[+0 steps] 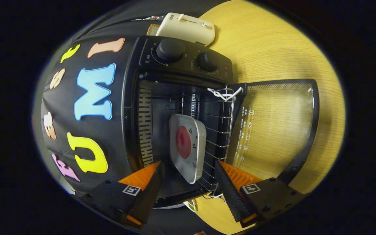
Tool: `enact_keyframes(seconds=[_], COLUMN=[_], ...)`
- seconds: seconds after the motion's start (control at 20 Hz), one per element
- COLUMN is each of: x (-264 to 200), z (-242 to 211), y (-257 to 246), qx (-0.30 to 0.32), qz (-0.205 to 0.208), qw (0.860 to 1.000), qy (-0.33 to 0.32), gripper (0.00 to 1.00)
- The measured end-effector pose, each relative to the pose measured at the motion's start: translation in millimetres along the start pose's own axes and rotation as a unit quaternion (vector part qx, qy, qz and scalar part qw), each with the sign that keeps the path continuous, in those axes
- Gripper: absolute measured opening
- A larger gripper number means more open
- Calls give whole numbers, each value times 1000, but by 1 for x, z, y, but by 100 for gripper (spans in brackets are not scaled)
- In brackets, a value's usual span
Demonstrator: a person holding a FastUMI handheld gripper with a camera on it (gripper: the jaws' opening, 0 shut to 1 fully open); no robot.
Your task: Open the toaster oven, put the food inside, and close the toaster oven door.
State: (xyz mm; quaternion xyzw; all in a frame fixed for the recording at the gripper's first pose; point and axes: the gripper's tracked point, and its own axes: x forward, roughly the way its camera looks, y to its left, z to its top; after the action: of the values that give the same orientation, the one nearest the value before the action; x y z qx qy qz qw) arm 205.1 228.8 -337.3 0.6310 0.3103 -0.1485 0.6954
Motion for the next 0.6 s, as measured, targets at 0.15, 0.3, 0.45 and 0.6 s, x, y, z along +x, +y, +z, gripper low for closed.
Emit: enact_keyframes(seconds=[0.15, 0.3, 0.45, 0.6], x=[-21, -46, -69, -90], z=[-6, -11, -11, -12], y=[-1, -9, -19, -37], qx=[-58, -136, -202, -284], qz=[2, 3, 2, -8], qw=[998, 989, 977, 955], qy=[29, 54, 66, 80], gripper=[97, 97, 97, 97])
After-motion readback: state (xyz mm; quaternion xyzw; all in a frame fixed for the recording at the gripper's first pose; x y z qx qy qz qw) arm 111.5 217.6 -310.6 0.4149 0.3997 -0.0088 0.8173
